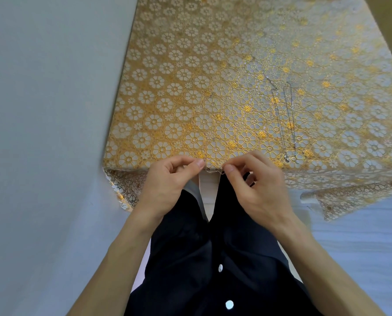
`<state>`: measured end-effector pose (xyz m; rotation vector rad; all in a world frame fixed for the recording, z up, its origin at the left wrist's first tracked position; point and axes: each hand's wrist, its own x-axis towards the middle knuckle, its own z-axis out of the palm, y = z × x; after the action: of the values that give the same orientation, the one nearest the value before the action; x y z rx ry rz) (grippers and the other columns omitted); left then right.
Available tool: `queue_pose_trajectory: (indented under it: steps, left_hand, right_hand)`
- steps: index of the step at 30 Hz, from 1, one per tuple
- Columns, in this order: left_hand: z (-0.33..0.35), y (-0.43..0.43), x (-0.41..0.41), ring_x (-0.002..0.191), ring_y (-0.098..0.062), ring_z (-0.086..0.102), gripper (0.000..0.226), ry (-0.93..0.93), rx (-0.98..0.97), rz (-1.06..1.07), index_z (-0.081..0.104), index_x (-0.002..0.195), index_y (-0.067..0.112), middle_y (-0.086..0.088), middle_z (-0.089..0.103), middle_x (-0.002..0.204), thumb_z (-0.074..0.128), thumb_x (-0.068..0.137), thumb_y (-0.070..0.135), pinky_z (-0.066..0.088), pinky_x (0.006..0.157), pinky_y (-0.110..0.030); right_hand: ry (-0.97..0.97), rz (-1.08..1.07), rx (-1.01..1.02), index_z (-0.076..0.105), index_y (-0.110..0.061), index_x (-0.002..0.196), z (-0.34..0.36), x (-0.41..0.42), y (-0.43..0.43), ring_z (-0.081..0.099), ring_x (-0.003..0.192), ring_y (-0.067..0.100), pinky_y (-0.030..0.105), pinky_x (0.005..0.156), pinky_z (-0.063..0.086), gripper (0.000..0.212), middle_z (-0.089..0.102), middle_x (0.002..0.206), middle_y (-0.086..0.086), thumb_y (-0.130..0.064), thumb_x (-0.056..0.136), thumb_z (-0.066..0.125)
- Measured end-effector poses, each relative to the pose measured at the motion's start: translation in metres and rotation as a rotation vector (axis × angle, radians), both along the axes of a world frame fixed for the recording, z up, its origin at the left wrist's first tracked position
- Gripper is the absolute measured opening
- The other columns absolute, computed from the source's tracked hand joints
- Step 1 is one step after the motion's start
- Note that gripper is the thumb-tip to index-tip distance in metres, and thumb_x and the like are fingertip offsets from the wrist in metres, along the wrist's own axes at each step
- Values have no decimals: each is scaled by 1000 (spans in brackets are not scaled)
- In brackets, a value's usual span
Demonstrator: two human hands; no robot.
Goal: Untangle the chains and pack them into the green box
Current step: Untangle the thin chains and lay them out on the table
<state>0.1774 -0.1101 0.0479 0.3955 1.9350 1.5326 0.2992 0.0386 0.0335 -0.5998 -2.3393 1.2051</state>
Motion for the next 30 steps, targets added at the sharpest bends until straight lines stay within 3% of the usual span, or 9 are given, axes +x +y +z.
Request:
queue_pose_trajectory:
  steps: [2,5,9,15,19,22,26,28,30]
  left_hand:
    - [1,3,2,48,-3,33,13,-39,20,44,80,90,14,6,36,50,71,90,25,37,58,-8]
    - [1,3,2,49,-6,34,15,-102,45,69,79,93,13,13,40,47,71,88,25,34,57,-16]
    - [0,1,3,63,-23,31,15,-174,87,82,80,90,17,11,41,46,69,89,28,28,61,-29]
    - [3,3,5,55,-14,25,33,-193,98,5,78,99,12,10,36,47,69,82,38,24,58,-29]
    - [7,5,6,55,-13,25,28,-171,105,-28,79,93,19,8,35,49,69,79,41,23,56,-29]
    - [8,6,7,53,-11,28,30,-157,90,-27,77,99,13,11,41,48,67,84,37,26,54,-25]
    - [8,7,6,51,-6,34,19,-134,70,-43,75,101,10,16,49,49,65,93,24,32,51,-15]
    - [10,7,7,49,-3,37,15,-112,74,-45,76,98,11,8,48,51,65,93,21,35,52,-10]
    - [9,7,6,55,-9,38,14,-77,62,-42,77,96,13,-11,41,61,68,92,23,39,57,-8]
  right_hand:
    - [32,-38,-15,74,-20,89,0,0,-2,61,74,10,18,67,41,5,63,88,-15,-18,93,71]
    - [63,-41,-20,76,-18,91,1,1,-3,61,70,12,15,63,42,4,64,88,-10,-16,91,73]
    - [23,21,-157,77,-19,87,6,2,-3,61,69,10,13,62,42,8,66,86,-10,-10,86,77]
    - [0,26,-305,77,-25,90,12,1,-2,61,69,8,23,63,49,8,66,87,-12,-18,87,78]
    - [4,6,-308,78,-26,90,16,-3,-2,60,69,9,25,64,50,4,67,87,-11,-23,88,76]
    - [-40,49,-358,79,-27,90,17,-4,-1,62,72,9,22,68,50,5,71,88,-10,-23,89,76]
    - [-78,84,-473,80,-28,87,16,-5,0,65,73,11,28,71,52,8,74,82,-5,-23,90,75]
    - [-80,69,-509,78,-27,82,16,-5,0,61,69,10,28,68,51,9,72,76,-4,-22,90,75]
    - [-75,57,-499,76,-26,79,16,-5,-1,60,68,11,26,66,49,12,70,72,-7,-20,90,74]
